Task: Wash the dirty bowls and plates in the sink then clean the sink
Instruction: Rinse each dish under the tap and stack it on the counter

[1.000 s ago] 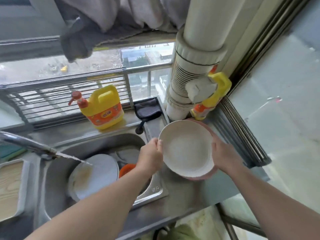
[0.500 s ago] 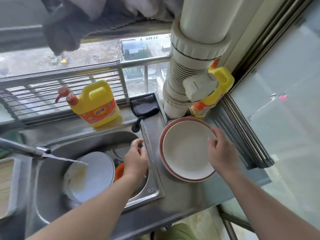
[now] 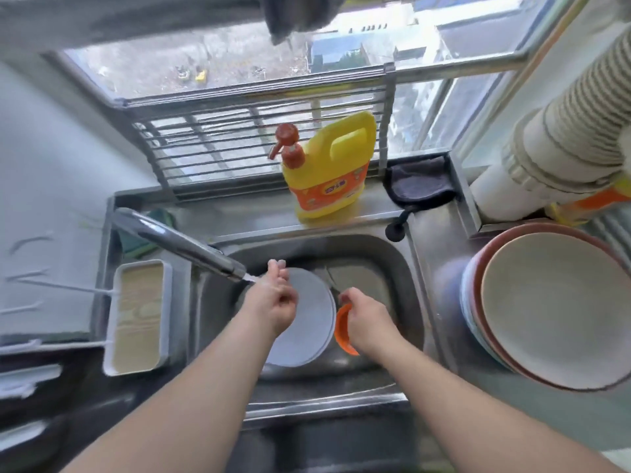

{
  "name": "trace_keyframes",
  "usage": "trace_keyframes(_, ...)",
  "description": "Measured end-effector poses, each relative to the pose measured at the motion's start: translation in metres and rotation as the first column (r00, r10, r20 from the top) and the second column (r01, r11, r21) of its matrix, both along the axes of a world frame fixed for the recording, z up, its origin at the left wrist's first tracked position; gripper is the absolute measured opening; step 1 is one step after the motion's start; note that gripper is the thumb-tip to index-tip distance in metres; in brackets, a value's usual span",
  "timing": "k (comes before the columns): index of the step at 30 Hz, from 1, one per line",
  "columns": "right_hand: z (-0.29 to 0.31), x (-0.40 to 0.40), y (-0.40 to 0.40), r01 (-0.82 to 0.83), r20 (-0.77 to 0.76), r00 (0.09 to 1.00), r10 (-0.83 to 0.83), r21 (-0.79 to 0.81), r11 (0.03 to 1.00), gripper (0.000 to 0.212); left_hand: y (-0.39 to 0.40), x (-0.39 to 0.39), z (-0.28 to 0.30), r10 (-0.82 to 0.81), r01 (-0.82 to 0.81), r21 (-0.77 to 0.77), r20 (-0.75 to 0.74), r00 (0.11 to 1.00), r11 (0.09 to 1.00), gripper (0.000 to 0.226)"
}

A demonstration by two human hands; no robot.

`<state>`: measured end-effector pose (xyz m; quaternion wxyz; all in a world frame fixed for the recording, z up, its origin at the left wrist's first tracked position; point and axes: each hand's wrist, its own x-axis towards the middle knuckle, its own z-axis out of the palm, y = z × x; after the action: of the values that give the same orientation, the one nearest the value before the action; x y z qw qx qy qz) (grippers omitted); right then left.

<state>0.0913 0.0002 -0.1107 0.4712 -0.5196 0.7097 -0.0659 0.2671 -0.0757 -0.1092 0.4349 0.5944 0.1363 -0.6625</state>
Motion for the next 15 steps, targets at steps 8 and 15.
trace_keyframes(8, -0.066, 0.051, -0.014, 0.094, -0.035, 0.995, -0.089, 0.182, 0.979, 0.033, 0.017, 0.015, -0.010, -0.463, 0.463, 0.022, -0.026, 0.886, 0.886, 0.057)
trace_keyframes(15, -0.042, 0.088, -0.030, 0.382, 0.261, 0.877, -0.404, 0.133, 0.915, 0.024, 0.021, 0.021, -0.013, -0.556, 0.547, 0.107, 0.202, 0.806, 0.831, 0.042)
